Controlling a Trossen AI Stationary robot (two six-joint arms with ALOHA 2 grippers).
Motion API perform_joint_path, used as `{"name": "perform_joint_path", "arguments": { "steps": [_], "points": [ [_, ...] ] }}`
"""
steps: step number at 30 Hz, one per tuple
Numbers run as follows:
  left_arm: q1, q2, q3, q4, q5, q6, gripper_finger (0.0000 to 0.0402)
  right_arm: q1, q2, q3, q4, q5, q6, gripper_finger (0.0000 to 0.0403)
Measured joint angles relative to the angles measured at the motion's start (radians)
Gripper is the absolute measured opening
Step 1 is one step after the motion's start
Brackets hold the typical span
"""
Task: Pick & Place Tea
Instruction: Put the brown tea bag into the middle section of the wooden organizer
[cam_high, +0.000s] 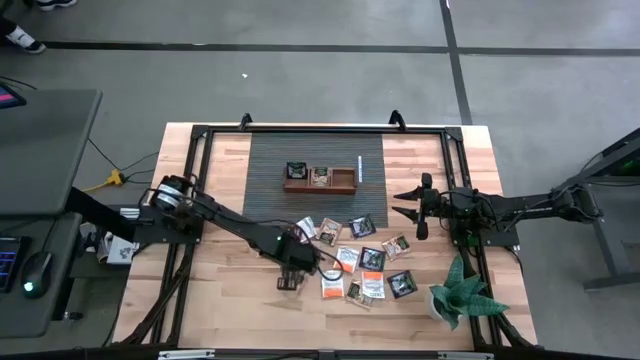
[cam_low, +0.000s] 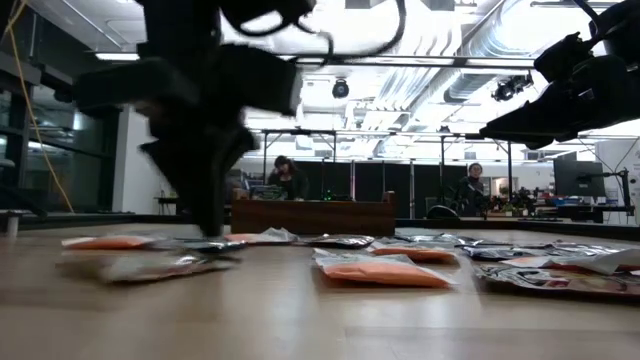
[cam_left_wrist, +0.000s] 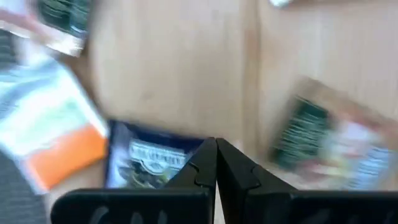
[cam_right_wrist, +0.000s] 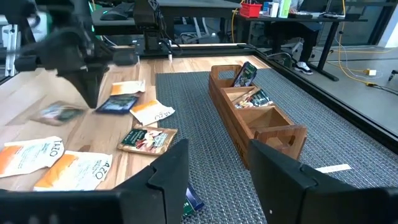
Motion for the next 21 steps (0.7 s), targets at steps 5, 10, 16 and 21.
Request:
{"name": "perform_joint_path", "arguments": {
  "steps": [5,10,16,21],
  "points": [
    [0.0,-0.044,0.0,-0.027,-0.079,0.001,0.0,0.0,0.0,0.0,0.0,0.0,0.0,0.0157],
    [0.0,-0.072,0.001,-0.026,-0.058,0.032,0.0,0.0,0.0,0.0,0.0,0.0,0.0,0.0162],
    [-0.001,-0.073,0.001,-0.025,0.263,0.152,0.0001,0.0,0.0,0.0,0.0,0.0,0.0,0.016],
    [-0.014,-0.073,0.001,-0.024,0.257,0.202,0.0017,0.0,0.0,0.0,0.0,0.0,0.0,0.0159]
  ]
}}
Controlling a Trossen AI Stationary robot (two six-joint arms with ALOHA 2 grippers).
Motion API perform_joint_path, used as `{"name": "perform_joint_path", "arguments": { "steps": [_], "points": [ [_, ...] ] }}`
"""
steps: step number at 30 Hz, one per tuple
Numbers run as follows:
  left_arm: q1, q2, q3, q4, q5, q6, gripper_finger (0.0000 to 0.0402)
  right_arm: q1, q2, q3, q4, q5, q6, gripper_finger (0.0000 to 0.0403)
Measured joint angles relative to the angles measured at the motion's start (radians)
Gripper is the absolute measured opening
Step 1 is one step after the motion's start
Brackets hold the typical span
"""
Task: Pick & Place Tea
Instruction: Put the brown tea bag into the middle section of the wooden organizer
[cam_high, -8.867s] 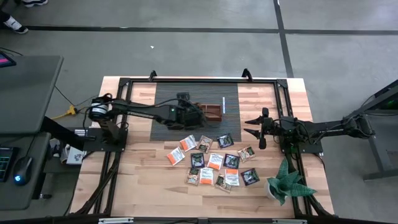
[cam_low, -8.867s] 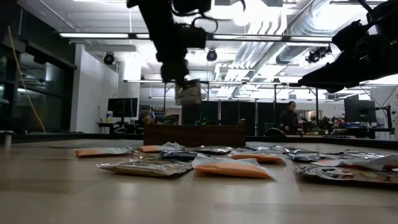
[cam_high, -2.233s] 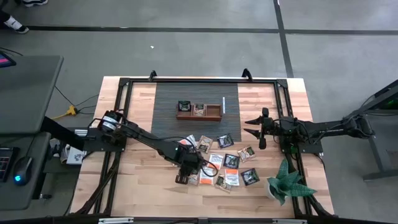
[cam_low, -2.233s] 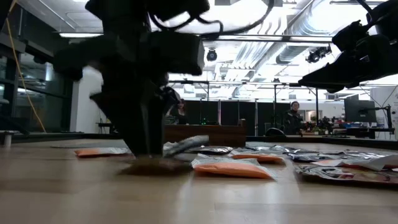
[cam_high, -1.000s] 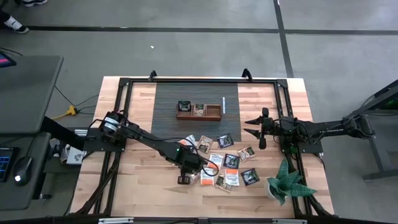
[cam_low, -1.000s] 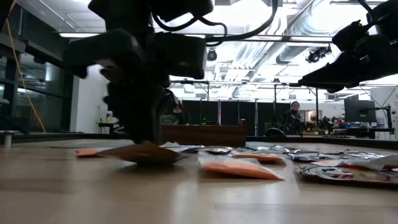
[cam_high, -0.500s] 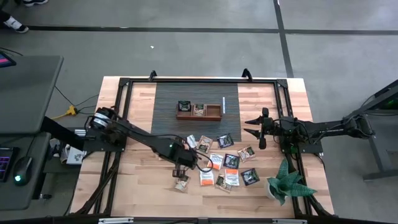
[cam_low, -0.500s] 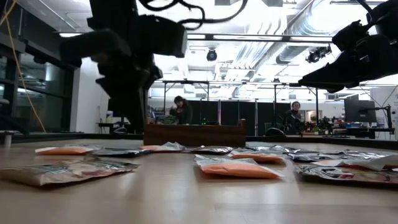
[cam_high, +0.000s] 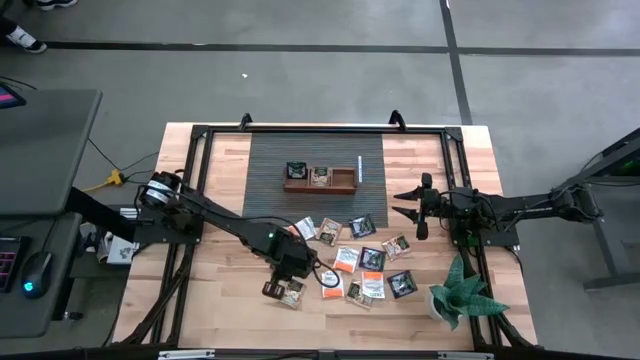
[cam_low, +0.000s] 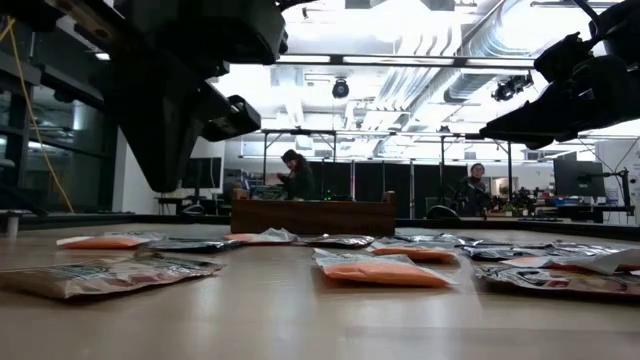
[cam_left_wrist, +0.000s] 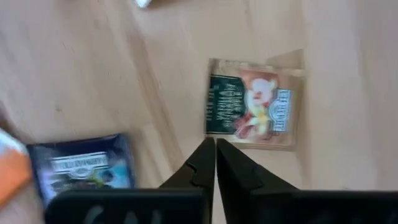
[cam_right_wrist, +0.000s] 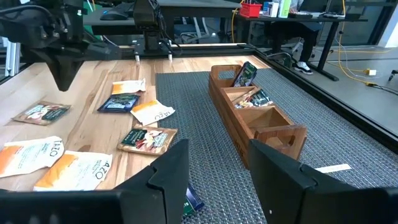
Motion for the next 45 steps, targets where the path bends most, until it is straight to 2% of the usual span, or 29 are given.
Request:
{"name": "perform_joint_path", "arguments": {
  "steps": [4,12,16,28,35,45],
  "points": [
    [-0.006,0.0,0.001,0.002,0.001,0.033,0.0064,0.0,0.0,0.0,0.0,0.0,0.0,0.0162],
    [-0.029,0.002,0.002,0.009,-0.027,0.037,0.0206,0.0,0.0,0.0,0.0,0.0,0.0,0.0158],
    [-0.034,0.039,0.003,0.023,-0.059,0.011,0.0245,0.0,0.0,0.0,0.0,0.0,0.0,0.0161],
    [-0.085,0.055,0.003,0.037,-0.1,-0.047,0.0254,0.0,0.0,0.0,0.0,0.0,0.0,0.016],
    [-0.093,0.081,0.002,0.056,-0.186,-0.051,0.0254,0.0,0.0,0.0,0.0,0.0,0.0,0.0161],
    [-0.097,0.079,0.003,0.063,-0.206,-0.051,0.0254,0.0,0.0,0.0,0.002,0.0,0.0,0.0162]
  ]
}}
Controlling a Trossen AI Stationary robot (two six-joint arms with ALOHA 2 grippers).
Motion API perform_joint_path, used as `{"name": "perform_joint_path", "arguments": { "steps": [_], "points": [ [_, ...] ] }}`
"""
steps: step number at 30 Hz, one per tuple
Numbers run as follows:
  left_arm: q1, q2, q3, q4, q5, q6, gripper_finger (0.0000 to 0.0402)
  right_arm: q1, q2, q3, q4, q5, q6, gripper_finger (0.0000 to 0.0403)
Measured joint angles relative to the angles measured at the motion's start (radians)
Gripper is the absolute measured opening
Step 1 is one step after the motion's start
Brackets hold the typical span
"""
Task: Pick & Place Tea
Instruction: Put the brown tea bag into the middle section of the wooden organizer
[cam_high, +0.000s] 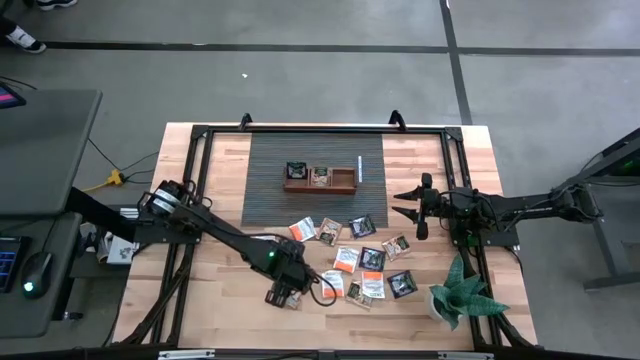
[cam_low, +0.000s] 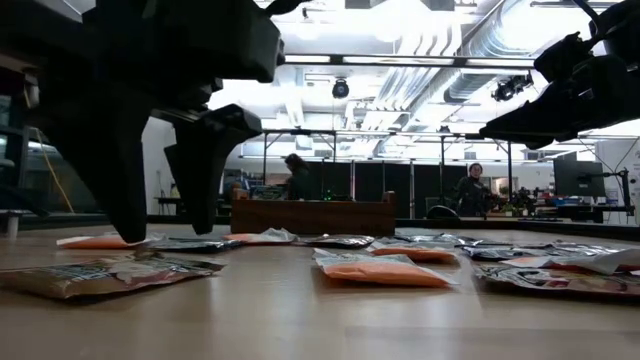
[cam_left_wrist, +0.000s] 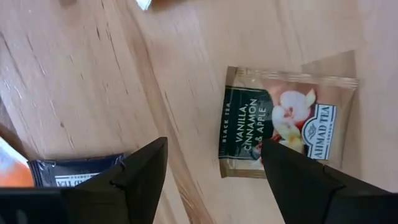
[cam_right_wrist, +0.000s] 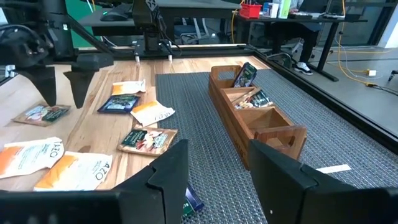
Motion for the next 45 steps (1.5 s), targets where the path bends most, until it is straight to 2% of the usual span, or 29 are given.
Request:
{"name": "perform_joint_path", "arguments": {
  "steps": [11,26,34,45],
  "points": [
    [0.0,0.024,-0.002,0.003,0.047,0.0,0.0254,0.0,0.0,0.0,-0.001,0.0,0.0,0.0159],
    [-0.001,0.08,-0.001,0.106,0.0,-0.026,0.0251,0.0,0.0,0.0,-0.001,0.0,0.0,0.0158],
    [-0.001,0.078,-0.097,0.233,0.02,-0.058,0.0188,0.0,0.0,0.0,-0.002,0.0,0.0,0.0162],
    [0.002,0.075,-0.125,0.26,0.031,-0.1,0.0098,0.0,0.0,0.0,-0.002,0.0,0.0,0.016]
  ]
}}
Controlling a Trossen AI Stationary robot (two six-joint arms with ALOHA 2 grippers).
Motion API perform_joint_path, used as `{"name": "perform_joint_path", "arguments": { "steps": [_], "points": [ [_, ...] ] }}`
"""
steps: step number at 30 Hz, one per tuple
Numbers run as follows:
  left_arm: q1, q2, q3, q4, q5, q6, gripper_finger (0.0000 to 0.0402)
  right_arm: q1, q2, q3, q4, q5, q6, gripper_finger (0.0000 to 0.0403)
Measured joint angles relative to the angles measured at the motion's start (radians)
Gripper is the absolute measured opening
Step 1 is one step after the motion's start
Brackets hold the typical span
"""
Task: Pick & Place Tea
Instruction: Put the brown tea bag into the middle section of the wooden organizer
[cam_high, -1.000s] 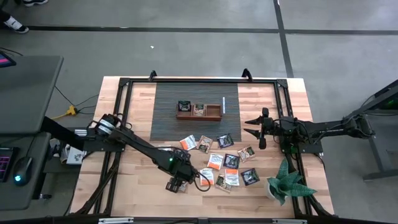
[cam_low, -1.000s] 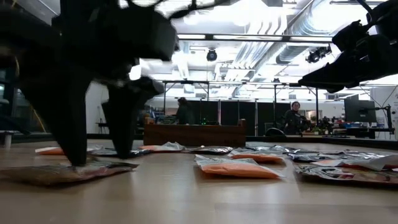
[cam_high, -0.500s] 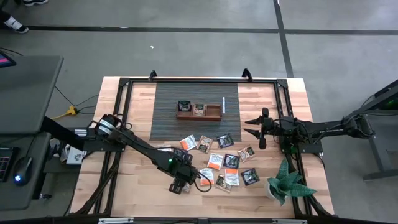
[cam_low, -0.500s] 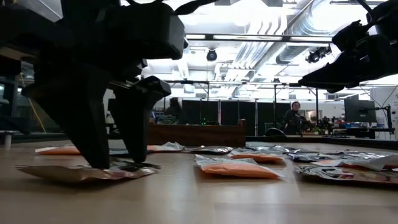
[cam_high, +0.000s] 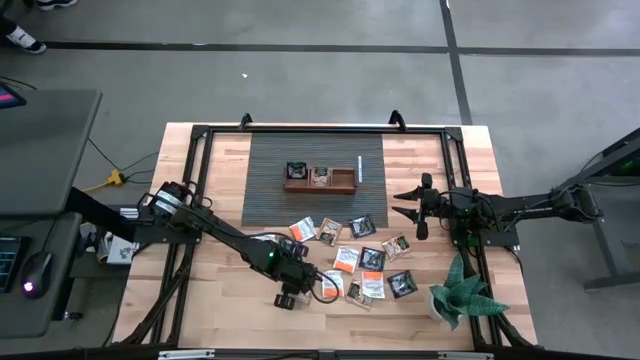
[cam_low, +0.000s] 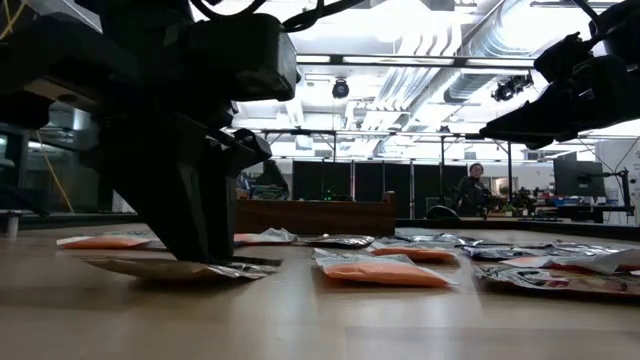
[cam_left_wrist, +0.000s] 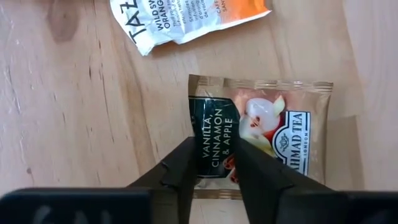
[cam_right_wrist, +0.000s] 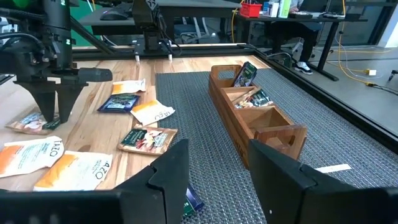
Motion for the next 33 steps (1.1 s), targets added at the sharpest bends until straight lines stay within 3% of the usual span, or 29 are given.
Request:
{"name": "perform_joint_path", "arguments": {
  "steps": [8,19,33],
  "points": [
    [0.0,0.0,0.0,-0.002,-0.001,-0.023,0.0011,0.0,0.0,0.0,0.0,0.0,0.0,0.016],
    [-0.002,-0.029,-0.002,-0.026,-0.035,-0.024,0.0001,0.0,0.0,0.0,0.0,0.0,0.0,0.0162],
    [-0.002,-0.215,-0.012,-0.262,-0.387,-0.072,0.0,0.0,0.0,0.0,0.002,0.0,0.0,0.0162]
  ]
}}
